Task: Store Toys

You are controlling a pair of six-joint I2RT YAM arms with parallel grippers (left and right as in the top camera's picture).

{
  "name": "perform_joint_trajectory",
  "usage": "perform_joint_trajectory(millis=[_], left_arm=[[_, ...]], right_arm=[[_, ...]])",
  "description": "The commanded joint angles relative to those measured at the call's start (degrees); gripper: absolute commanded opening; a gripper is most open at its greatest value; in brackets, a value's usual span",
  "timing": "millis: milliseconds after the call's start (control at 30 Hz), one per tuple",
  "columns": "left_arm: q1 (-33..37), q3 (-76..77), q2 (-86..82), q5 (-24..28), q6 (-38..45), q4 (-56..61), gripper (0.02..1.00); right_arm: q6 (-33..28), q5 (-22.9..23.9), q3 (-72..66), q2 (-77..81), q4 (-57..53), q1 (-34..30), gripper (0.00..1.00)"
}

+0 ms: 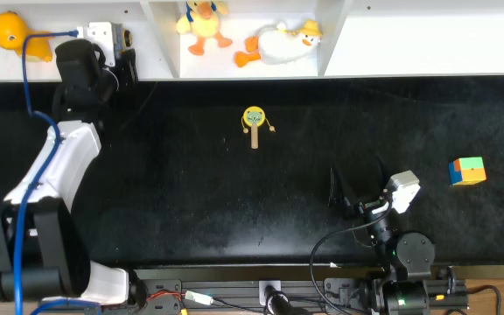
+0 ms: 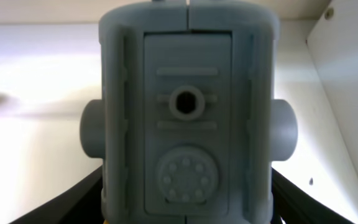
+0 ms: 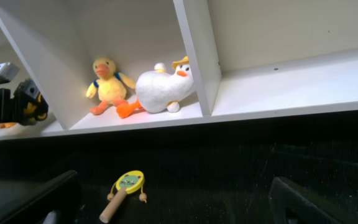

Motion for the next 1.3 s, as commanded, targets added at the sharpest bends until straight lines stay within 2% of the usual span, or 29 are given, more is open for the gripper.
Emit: perform_joint_trajectory(millis=[33, 300, 833, 867, 1000, 1300], left_arm=[[-0.15, 4.66, 3.26, 1.01, 0.92, 0.5, 0.4], [-0.15, 4.68, 3.89, 0.96, 0.92, -0.37, 0.454], [-0.15, 4.68, 6.67, 0.92, 0.92, 0.17, 0.467], [-0.15, 4.68, 6.67, 0.94, 0.92, 0.13, 0.509], [-0.15, 4.68, 6.67, 0.94, 0.9, 0.11, 1.0], [-0.15, 4.72, 5.57, 0.94, 0.87, -0.52, 1.0]], right_arm=[[-0.17, 0.48, -0.74, -0.48, 0.28, 0.48, 0.996], [-0.2, 0.48, -0.74, -0.48, 0.28, 0.48, 0.996], [-0.2, 0.48, -0.74, -0.48, 0.28, 0.48, 0.996], [-0.17, 0.48, -0.74, -0.48, 0.28, 0.48, 0.998], [-0.2, 0.48, -0.76, -0.48, 0.28, 0.48, 0.996], [-0.17, 0.48, -0.74, -0.48, 0.28, 0.48, 0.996]])
